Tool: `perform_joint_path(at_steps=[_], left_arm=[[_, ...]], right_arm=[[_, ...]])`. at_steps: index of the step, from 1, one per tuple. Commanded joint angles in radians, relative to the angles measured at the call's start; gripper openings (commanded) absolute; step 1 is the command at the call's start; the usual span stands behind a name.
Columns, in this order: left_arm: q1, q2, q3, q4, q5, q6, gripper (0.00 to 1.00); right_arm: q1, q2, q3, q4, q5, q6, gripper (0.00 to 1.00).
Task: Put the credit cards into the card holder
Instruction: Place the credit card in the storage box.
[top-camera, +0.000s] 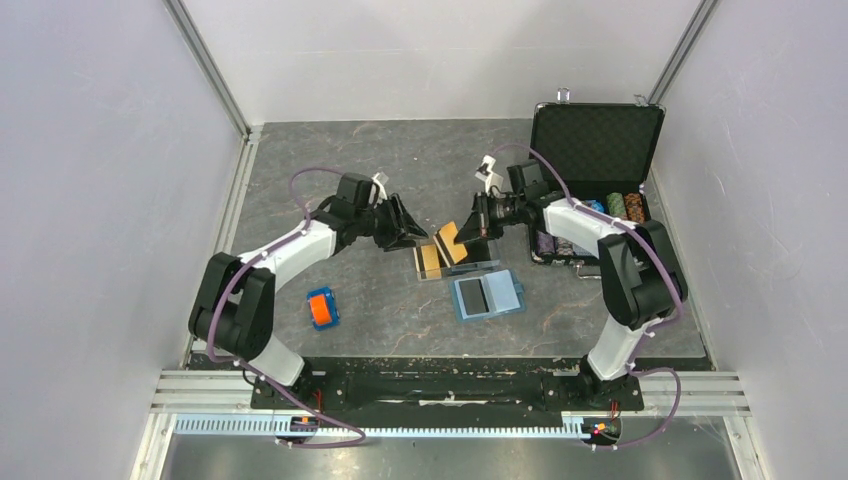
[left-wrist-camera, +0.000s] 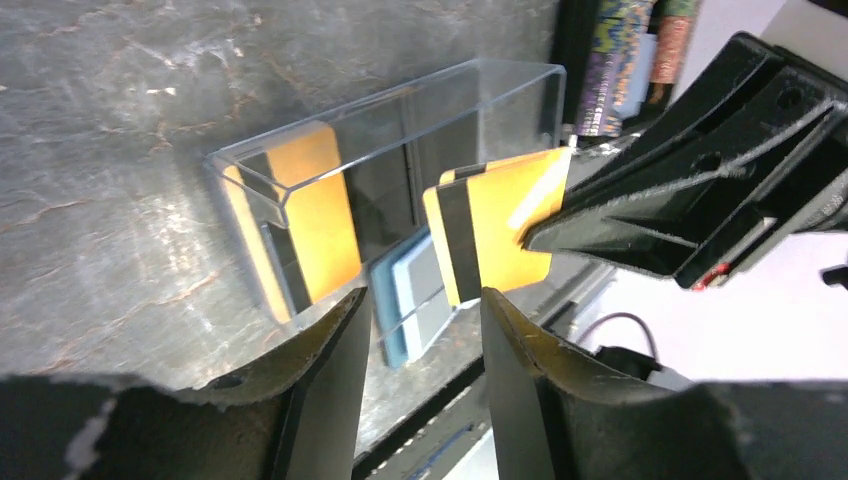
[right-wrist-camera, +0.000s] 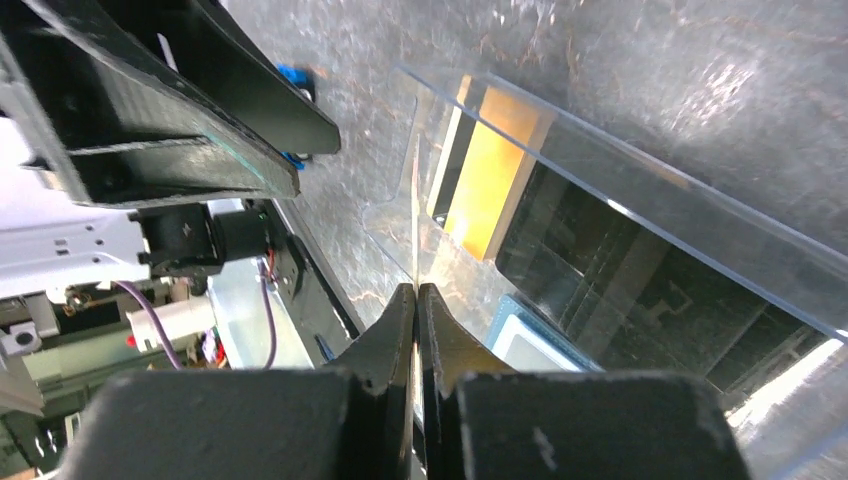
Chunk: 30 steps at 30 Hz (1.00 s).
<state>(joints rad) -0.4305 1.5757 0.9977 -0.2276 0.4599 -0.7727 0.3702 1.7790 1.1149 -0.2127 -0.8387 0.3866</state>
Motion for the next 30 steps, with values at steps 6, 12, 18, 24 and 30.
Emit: perform_joint_path(at_steps=[6, 12, 18, 24, 30], left_arm=[[0.009, -0.018, -0.143, 0.506, 0.248, -0.284, 0.50], [-0.013, 0.066, -0.138, 0.662, 0.307, -0.384, 0.44], [-0.018, 0.056, -0.109, 0.488, 0.244, -0.290, 0.34], [-0.019, 0.034, -0.066, 0.253, 0.159, -0.175, 0.41], [-0.041, 0.065, -0.042, 0.305, 0.203, -0.190, 0.40]], right_arm=[[-0.052, -0.108, -0.036, 0.267, -0.061, 0.230, 0.00], [-0.053, -0.107, -0.052, 0.315, -0.081, 0.284, 0.00], [-0.054, -0.117, -0.052, 0.321, -0.079, 0.293, 0.00], [-0.057, -0.118, -0.046, 0.322, -0.076, 0.297, 0.00], [-0.059, -0.114, -0.047, 0.327, -0.083, 0.303, 0.00]])
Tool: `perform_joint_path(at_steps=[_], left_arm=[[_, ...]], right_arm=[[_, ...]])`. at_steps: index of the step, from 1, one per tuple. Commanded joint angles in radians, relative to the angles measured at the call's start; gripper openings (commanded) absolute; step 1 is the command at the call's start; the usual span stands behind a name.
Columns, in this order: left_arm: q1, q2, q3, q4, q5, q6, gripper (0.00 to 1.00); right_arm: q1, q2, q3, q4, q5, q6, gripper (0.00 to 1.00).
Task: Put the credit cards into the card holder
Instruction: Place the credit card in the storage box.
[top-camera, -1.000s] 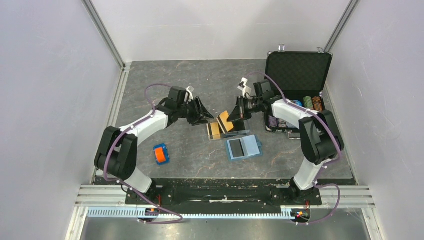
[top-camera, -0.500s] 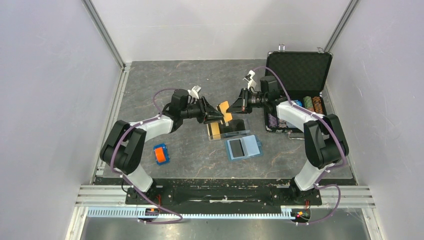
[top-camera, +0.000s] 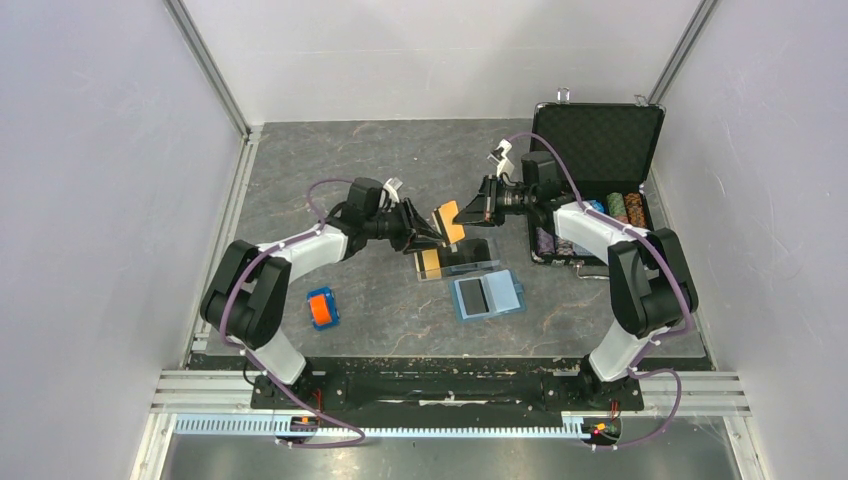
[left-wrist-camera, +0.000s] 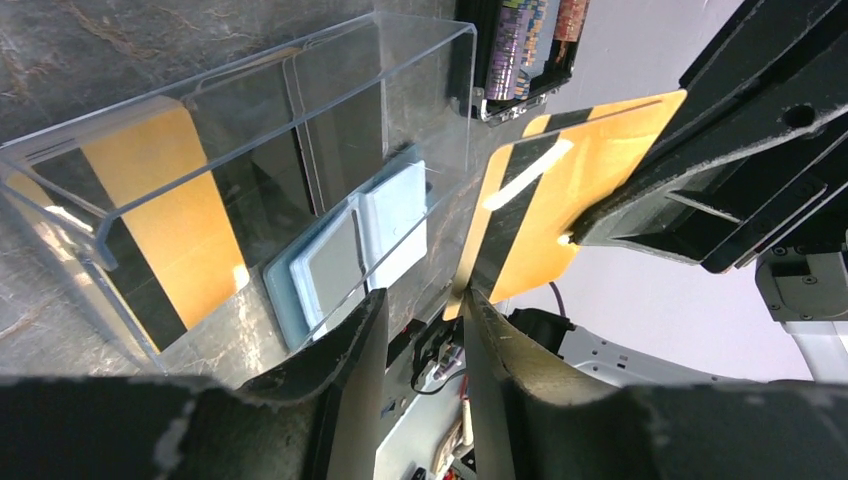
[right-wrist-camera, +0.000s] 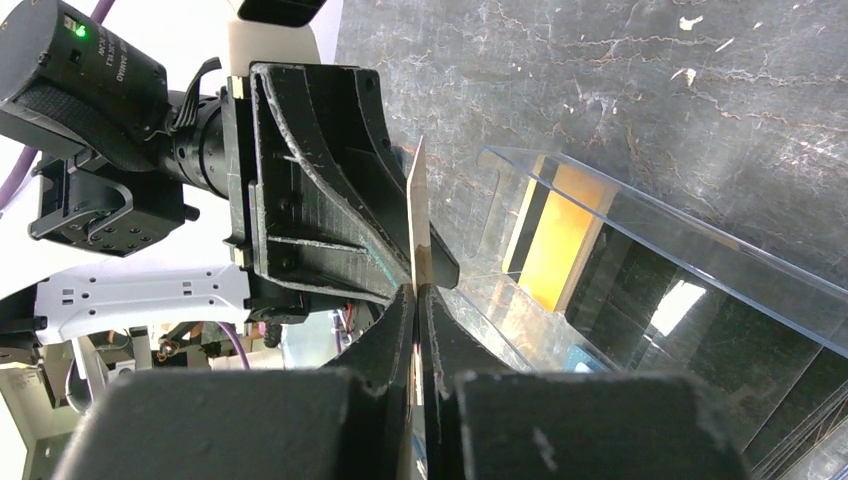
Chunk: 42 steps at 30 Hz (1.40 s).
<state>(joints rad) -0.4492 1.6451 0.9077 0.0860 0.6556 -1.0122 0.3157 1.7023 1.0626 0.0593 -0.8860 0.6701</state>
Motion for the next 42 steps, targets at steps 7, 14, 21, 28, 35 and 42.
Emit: perform_joint_path(at_steps=[7, 14, 21, 28, 35, 42], left_arm=[[-0.054, 0.044, 0.081, 0.031, 0.054, 0.037, 0.31], [-0.055, 0.032, 0.075, -0.027, 0.029, 0.065, 0.10], [-0.055, 0.010, 0.091, -0.139, -0.020, 0.120, 0.02], [-0.055, -0.019, 0.094, -0.202, -0.062, 0.162, 0.02], [-0.053, -0.039, 0.075, -0.225, -0.081, 0.172, 0.02], [-0.052, -0.071, 0.065, -0.247, -0.127, 0.176, 0.02]], right_arm=[[-0.004, -0.038, -0.003, 0.061, -0.037, 0.024, 0.00], [-0.009, -0.045, -0.007, 0.028, 0.000, -0.005, 0.00], [-0.019, -0.058, -0.002, 0.022, 0.006, -0.024, 0.00], [-0.053, -0.085, -0.056, 0.192, -0.040, 0.081, 0.00], [-0.076, -0.103, -0.148, 0.464, -0.090, 0.260, 0.00], [-0.087, -0.114, -0.143, 0.384, -0.084, 0.193, 0.00]])
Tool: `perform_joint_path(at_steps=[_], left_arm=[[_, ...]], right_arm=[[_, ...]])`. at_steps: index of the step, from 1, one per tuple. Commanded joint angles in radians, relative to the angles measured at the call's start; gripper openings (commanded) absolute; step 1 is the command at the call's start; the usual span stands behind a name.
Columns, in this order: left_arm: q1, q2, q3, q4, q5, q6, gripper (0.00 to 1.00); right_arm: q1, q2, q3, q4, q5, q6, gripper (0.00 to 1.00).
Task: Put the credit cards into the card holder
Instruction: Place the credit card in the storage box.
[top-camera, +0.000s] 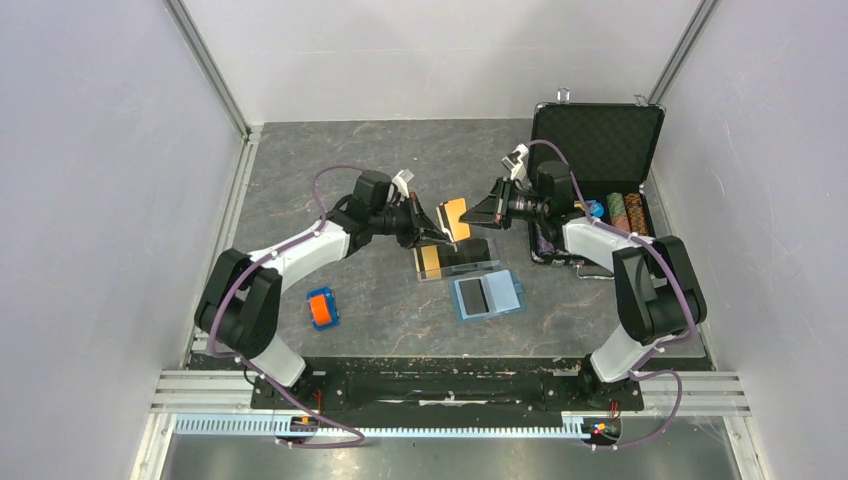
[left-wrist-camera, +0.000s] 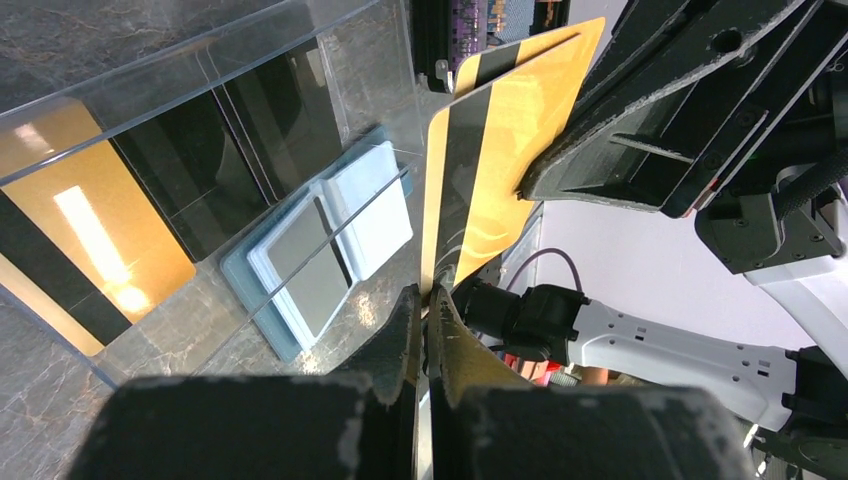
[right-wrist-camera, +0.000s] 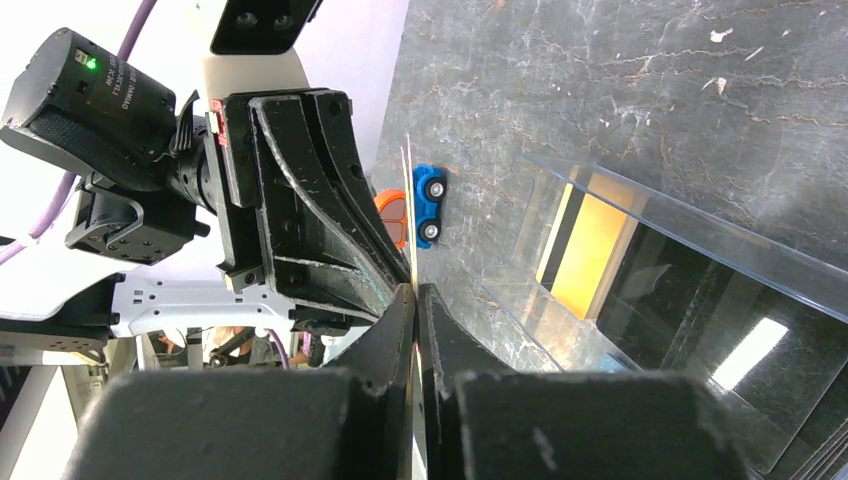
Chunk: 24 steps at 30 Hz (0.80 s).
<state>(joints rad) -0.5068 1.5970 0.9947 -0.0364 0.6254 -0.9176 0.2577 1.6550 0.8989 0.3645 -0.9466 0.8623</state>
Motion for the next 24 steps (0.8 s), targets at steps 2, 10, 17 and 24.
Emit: perform_joint_path(at_steps=[2, 10, 17, 24], left_arm=[[0.007, -0.034, -0.022, -0.133, -0.115, 0.082, 0.02], [0.020, -0.076, -0.019, -0.171, -0.185, 0.092, 0.02], [0.027, -0.081, -0.018, -0.174, -0.191, 0.094, 0.02], [0.033, -0.114, -0.035, -0.171, -0.231, 0.098, 0.02]], right_arm=[[-0.033, -0.070, 0.026, 0.039, -0.015, -0.033, 0.00], [-0.034, -0.071, 0.055, -0.119, -0.007, -0.176, 0.00], [-0.035, -0.076, 0.058, -0.158, -0.010, -0.210, 0.00], [-0.036, -0.085, 0.056, -0.227, 0.002, -0.262, 0.00]])
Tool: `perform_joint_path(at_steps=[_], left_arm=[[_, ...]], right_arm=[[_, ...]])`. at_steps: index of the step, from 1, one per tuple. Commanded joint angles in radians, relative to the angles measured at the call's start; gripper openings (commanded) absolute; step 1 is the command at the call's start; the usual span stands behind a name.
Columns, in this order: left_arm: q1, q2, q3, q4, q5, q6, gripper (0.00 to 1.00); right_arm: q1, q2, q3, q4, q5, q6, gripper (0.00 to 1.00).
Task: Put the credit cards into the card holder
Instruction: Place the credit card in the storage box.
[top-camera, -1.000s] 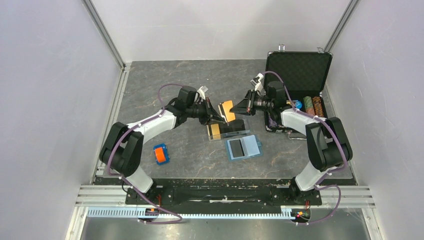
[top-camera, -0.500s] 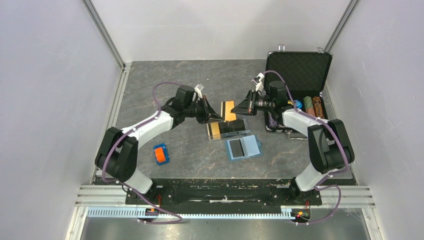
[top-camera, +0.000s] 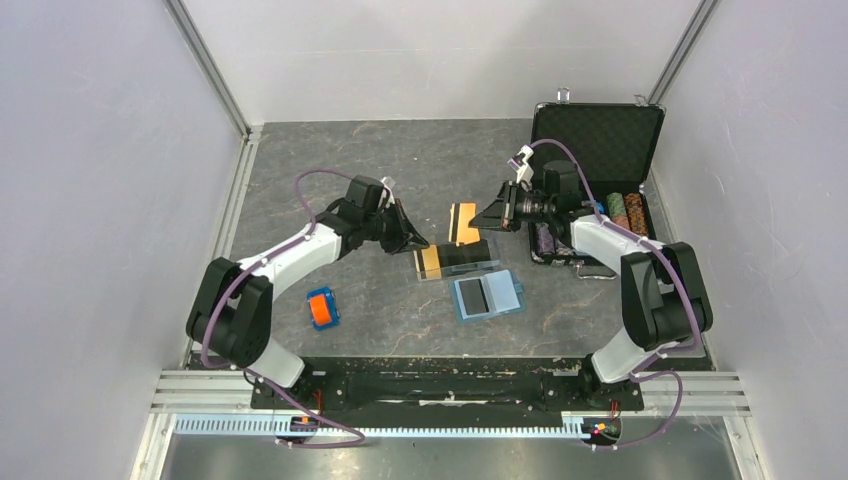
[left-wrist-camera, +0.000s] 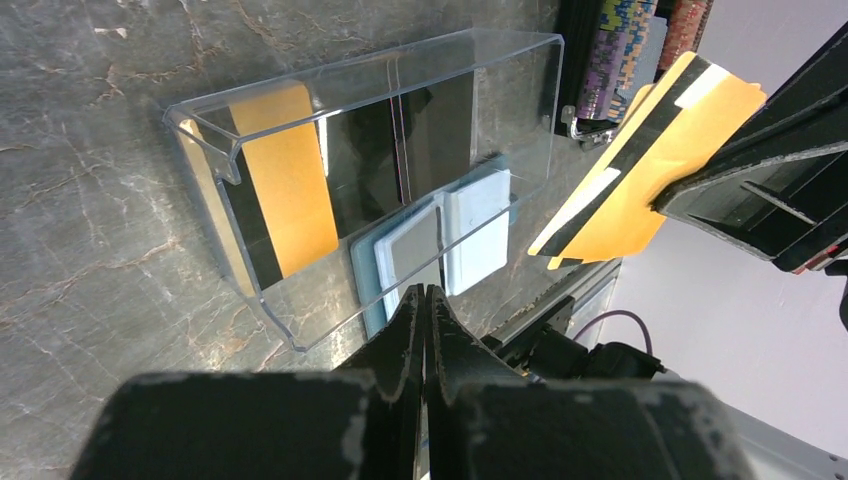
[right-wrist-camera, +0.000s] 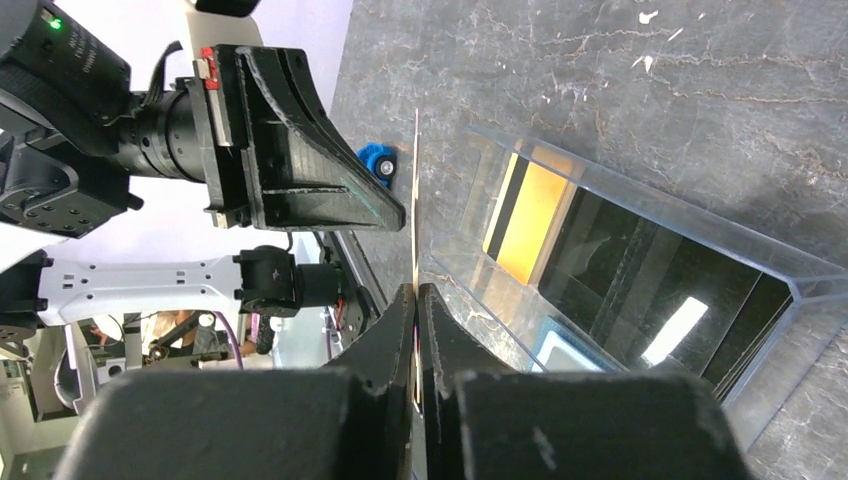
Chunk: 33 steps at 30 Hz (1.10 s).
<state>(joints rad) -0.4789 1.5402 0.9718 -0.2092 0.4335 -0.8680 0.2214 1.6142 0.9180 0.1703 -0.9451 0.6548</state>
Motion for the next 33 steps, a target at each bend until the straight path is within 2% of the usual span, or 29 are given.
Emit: perform_joint_path(at_steps=[1, 3, 6, 7, 9, 24, 33], left_arm=[[0.004, -0.062, -0.018, 0.014, -0.035, 0.049, 0.02], [0.008, -0.059, -0.037, 0.091, 0.016, 0.035, 0.02], [0.008, -0.024, -0.057, 0.216, 0.130, -0.008, 0.31], [0.008, -0.003, -0.060, 0.267, 0.162, -0.024, 0.36], [0.004, 0.030, -0.061, 0.339, 0.218, -0.057, 0.40], [-0.045, 0.147, -0.012, 0.449, 0.276, -0.100, 0.38], [-0.046, 0.157, -0.015, 0.529, 0.288, -0.140, 0.28]], right_arm=[[-0.001, -0.045, 0.035, -0.037, -0.002, -0.056, 0.00], [0.000, -0.045, 0.031, -0.039, -0.010, -0.058, 0.00], [0.001, -0.049, 0.033, -0.043, -0.017, -0.055, 0.00], [0.000, -0.050, 0.033, -0.043, -0.018, -0.053, 0.00], [0.000, -0.052, 0.035, -0.043, -0.022, -0.049, 0.00], [0.000, -0.053, 0.030, -0.039, -0.047, -0.025, 0.00], [0.001, -0.048, 0.014, -0.038, -0.052, -0.027, 0.00]])
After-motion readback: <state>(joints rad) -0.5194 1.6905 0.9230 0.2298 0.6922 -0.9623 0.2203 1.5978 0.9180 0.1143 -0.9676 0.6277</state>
